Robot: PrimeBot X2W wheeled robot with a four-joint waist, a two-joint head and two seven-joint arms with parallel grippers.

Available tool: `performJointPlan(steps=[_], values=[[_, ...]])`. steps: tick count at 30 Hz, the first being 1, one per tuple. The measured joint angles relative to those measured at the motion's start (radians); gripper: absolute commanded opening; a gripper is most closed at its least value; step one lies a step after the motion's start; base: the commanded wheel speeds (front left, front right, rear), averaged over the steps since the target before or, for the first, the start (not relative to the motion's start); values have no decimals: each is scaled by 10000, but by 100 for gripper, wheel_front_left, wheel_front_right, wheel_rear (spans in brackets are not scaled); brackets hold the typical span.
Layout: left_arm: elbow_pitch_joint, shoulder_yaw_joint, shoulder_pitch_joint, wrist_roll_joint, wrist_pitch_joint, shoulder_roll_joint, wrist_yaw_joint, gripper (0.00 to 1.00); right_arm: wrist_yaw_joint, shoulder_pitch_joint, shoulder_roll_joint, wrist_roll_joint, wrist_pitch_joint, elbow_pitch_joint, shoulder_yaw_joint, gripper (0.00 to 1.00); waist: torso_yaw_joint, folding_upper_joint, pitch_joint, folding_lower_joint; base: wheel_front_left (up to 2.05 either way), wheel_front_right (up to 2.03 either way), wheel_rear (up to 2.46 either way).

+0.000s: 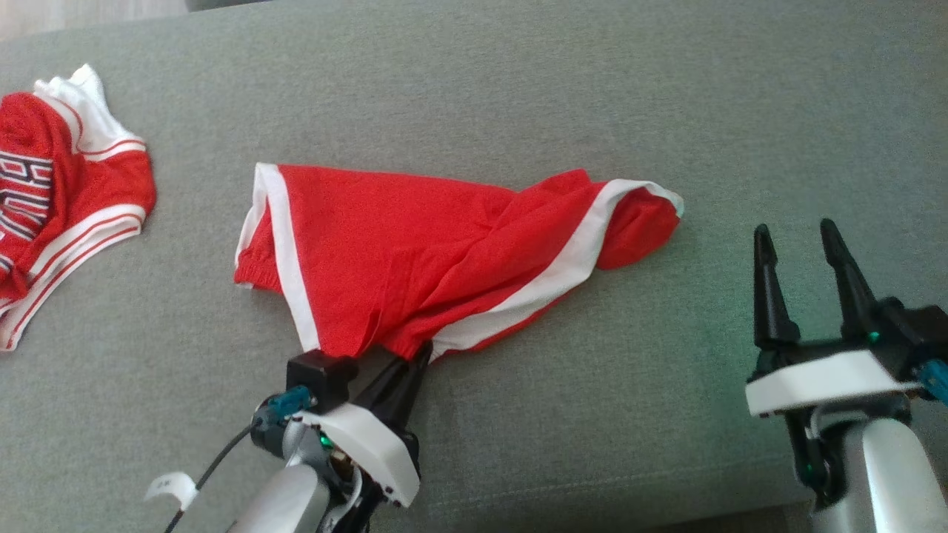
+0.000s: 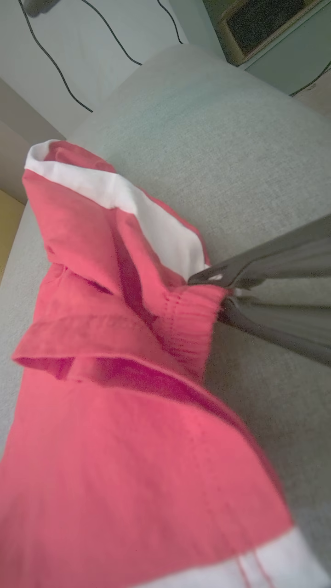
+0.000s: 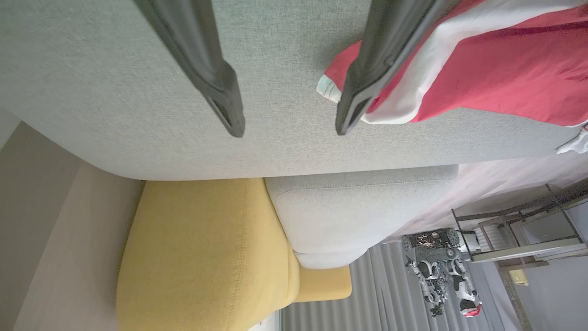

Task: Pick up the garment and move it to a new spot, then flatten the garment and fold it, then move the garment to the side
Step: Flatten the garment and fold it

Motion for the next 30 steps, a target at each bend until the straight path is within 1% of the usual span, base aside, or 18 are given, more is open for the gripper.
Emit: performJointPlan(steps=[6,9,11,17,24,25,27,28,30], values=[[73,-13,-314,2,-174,6,0,0,0,-963,-2,46,15,1120,278,100,301,0,137,0,0,0,0],[125,-42,-398,2,-228,-2,-2,0,0,-1426,-6,169,127,1822,341,100,490,0,223,0,0,0,0],[142,-69,-453,2,-263,-8,-2,0,0,-1641,-8,186,385,2324,374,100,609,0,290,0,0,0,0],[303,-180,-685,2,-435,-36,-12,0,0,-1895,-10,199,1137,3442,401,100,891,0,509,0,0,0,0],[437,-265,-769,0,-589,-46,-12,0,0,-2105,-12,364,1588,4217,560,100,976,0,659,0,0,0,0],[449,-267,-783,0,-594,-46,-12,0,0,-2130,-13,383,1597,4297,560,66,976,0,672,0,0,0,0],[464,-270,-823,-2,-598,-42,-12,0,0,-2222,-19,525,1597,4405,558,7,979,0,682,0,0,0,0],[468,-270,-854,-21,-608,-33,-12,0,0,-2266,-29,560,1597,4433,550,0,985,0,681,0,0,0,0],[462,-276,-920,-44,-575,2,-13,0,0,-2260,-21,656,1432,4431,537,0,997,0,658,0,0,0,0]])
